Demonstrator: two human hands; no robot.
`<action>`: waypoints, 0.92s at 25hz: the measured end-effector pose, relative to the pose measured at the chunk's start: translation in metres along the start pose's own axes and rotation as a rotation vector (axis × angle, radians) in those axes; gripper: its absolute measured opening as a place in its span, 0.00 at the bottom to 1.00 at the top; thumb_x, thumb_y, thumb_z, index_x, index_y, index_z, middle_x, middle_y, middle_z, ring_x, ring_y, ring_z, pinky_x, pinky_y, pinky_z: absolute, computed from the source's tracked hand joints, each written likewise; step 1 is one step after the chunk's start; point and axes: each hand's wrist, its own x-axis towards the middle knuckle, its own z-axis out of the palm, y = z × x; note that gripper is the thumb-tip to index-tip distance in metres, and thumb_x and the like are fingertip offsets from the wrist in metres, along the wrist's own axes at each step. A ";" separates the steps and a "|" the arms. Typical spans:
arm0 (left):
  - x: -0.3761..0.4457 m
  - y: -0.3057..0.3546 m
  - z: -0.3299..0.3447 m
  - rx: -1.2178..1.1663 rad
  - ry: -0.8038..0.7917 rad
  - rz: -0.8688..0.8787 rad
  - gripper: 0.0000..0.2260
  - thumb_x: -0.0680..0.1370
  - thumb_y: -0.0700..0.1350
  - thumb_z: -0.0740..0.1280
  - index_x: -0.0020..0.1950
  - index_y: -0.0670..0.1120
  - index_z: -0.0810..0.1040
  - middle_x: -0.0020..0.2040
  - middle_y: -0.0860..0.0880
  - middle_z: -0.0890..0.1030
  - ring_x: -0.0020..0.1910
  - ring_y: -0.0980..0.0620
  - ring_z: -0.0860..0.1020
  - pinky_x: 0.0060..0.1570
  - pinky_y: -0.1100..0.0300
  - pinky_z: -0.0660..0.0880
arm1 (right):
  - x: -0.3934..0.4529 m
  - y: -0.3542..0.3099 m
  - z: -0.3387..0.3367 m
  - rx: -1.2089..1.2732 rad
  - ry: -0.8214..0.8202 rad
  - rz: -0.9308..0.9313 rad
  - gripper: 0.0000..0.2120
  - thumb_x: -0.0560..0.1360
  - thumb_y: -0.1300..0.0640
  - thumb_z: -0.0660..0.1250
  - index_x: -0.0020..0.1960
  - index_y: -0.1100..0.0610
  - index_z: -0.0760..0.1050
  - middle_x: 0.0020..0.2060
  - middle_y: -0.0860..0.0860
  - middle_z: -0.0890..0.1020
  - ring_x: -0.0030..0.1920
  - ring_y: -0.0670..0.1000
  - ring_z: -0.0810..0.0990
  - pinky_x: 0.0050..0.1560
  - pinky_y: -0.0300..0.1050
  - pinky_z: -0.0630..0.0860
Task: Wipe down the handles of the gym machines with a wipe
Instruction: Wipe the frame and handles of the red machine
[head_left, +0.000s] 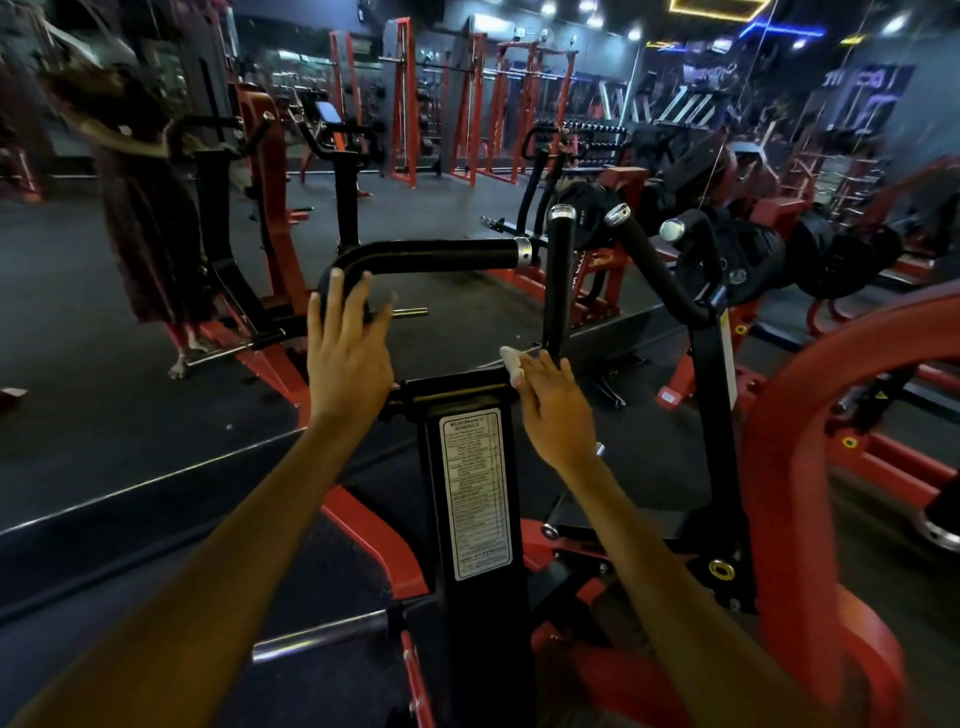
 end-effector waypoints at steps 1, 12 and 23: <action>-0.008 0.003 0.002 0.042 -0.041 0.067 0.18 0.78 0.41 0.56 0.66 0.41 0.74 0.70 0.40 0.70 0.74 0.40 0.60 0.73 0.43 0.45 | 0.002 -0.006 0.004 0.052 -0.004 0.048 0.20 0.81 0.51 0.53 0.68 0.58 0.69 0.68 0.58 0.71 0.71 0.56 0.63 0.72 0.54 0.59; -0.033 0.024 0.012 0.159 -0.163 0.051 0.34 0.80 0.63 0.42 0.37 0.43 0.80 0.25 0.46 0.76 0.29 0.47 0.77 0.68 0.50 0.59 | 0.059 0.008 -0.041 -0.078 0.120 0.035 0.13 0.76 0.66 0.61 0.60 0.62 0.76 0.57 0.59 0.76 0.54 0.52 0.75 0.55 0.38 0.71; -0.032 0.026 0.016 0.138 -0.073 0.052 0.30 0.80 0.61 0.48 0.35 0.43 0.78 0.25 0.45 0.77 0.29 0.46 0.77 0.64 0.49 0.62 | 0.013 -0.003 -0.019 0.274 -0.069 0.024 0.10 0.76 0.64 0.65 0.55 0.65 0.78 0.38 0.57 0.76 0.32 0.52 0.79 0.37 0.40 0.78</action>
